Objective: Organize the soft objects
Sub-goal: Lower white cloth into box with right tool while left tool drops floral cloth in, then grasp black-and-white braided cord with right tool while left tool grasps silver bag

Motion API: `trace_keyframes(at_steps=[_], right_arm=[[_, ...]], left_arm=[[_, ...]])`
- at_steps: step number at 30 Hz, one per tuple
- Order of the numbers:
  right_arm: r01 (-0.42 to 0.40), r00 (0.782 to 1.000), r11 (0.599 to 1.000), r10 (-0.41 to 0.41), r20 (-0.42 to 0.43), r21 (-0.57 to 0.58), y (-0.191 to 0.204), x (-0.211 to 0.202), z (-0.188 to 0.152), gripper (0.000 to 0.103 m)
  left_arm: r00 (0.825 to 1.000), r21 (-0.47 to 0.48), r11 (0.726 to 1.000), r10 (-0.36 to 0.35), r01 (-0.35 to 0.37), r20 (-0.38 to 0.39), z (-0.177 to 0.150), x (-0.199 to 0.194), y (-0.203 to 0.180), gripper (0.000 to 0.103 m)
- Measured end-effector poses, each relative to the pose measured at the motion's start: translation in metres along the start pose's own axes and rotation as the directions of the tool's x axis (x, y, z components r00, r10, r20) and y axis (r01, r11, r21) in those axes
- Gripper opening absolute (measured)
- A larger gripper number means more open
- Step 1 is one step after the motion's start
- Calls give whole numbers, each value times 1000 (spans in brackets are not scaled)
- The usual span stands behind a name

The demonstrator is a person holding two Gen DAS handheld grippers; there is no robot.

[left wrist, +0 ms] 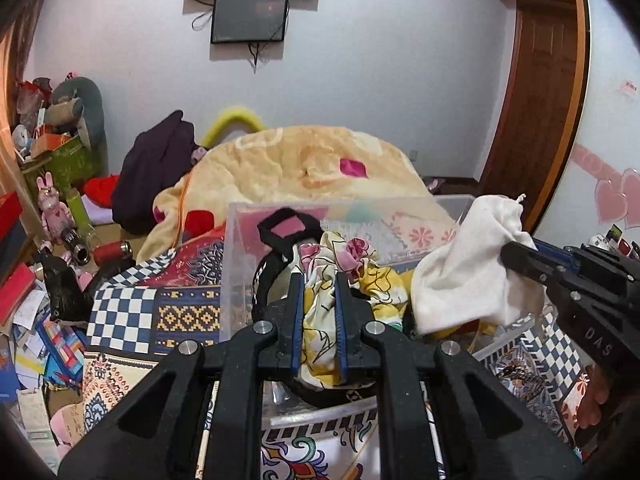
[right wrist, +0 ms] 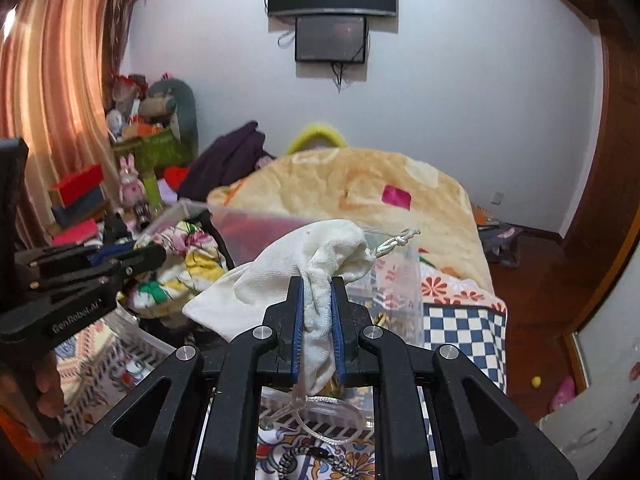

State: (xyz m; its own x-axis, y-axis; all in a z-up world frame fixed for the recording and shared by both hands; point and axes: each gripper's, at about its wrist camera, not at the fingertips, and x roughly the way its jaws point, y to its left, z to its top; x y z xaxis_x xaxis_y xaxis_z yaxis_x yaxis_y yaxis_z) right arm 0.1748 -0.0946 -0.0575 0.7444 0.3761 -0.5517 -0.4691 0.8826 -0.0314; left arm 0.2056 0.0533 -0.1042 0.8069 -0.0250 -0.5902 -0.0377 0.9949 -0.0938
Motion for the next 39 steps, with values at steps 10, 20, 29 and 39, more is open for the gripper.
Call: trace_keyframes(at_steps=[10,20,29,39], right_arm=[[0,998,1000,0,-64,-6,-8,4,-6,15],[-3,999,1000,2,-43,-12,-13,-22,-13,47],[-47,998,999,47,-51,-10,-12,-41,-38,64],[-70,970,997,72,-234,16,-15,-9,-85,65]], left_arm=[[998,34,999,10,-7,-64,-9,12,-3,22],[1000,47,999,6,-5,-27,-15,-15,-8,49],[1000,62,998,-17,16,7,-28,-49,-14,80],[997,94,994,-49,54,-57,-62,-61,-23,92]])
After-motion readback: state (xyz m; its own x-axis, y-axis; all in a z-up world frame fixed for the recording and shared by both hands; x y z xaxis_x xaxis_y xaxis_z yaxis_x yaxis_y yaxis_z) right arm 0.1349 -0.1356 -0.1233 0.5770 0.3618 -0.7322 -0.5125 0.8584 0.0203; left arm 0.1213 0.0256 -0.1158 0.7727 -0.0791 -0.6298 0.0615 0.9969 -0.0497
